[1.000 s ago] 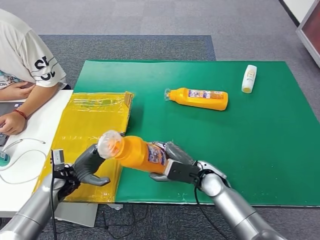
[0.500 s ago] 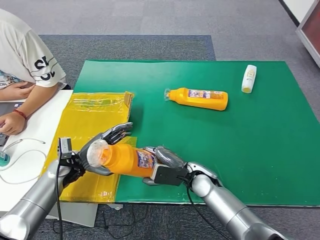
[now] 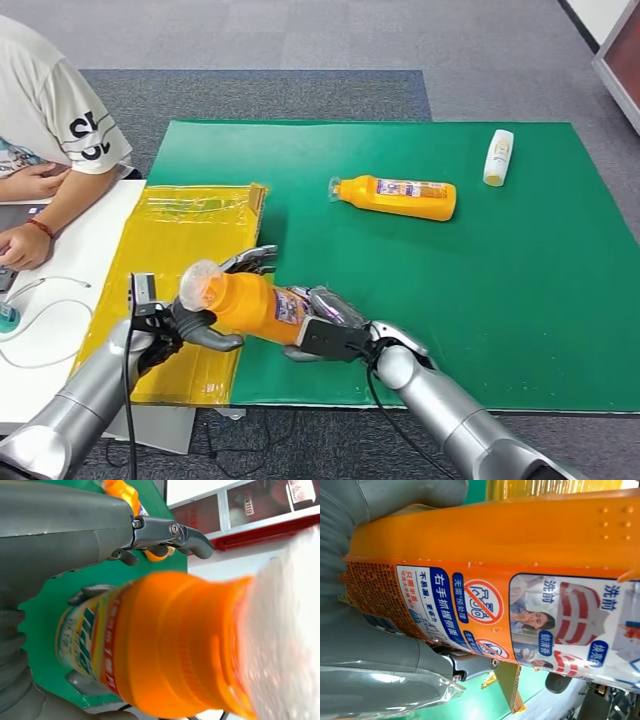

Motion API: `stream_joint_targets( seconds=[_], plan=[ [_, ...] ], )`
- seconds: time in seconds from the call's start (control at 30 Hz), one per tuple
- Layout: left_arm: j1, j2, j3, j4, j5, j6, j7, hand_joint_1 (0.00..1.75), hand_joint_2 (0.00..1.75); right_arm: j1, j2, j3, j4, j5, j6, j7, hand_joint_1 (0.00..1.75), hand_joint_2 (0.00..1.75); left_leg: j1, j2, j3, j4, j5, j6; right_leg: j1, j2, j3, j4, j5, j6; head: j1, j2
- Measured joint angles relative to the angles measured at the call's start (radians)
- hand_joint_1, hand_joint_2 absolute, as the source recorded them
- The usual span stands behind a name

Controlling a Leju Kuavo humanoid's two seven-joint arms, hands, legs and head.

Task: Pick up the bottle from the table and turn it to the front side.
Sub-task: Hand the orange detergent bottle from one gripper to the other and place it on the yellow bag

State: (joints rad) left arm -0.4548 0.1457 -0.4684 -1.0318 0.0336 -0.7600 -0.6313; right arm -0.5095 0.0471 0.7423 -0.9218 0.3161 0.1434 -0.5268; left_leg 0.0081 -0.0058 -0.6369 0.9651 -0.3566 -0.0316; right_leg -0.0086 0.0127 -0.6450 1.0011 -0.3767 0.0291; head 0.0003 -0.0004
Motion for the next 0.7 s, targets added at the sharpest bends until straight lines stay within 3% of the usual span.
stream_joint_targets(
  seconds=[0.23,0.7],
  plan=[
    [0.0,-0.002,-0.009,0.004,0.001,0.0,0.0,0.0,1.75,-0.002,0.01,-0.004,0.016,0.006,-0.019,0.01,1.75,1.75,0.0,0.0,0.0,0.0,0.0,0.0,0.0,0.0,0.0,0.0,0.0,0.0,0.0,0.0],
    [0.013,-0.001,-0.002,0.013,0.002,0.02,0.0,0.0,1.75,0.059,0.037,-0.012,-0.068,0.182,-0.197,0.105,1.75,1.75,0.0,0.0,0.0,0.0,0.0,0.0,0.0,0.0,0.0,0.0,0.0,0.0,0.0,0.0]
  ],
)
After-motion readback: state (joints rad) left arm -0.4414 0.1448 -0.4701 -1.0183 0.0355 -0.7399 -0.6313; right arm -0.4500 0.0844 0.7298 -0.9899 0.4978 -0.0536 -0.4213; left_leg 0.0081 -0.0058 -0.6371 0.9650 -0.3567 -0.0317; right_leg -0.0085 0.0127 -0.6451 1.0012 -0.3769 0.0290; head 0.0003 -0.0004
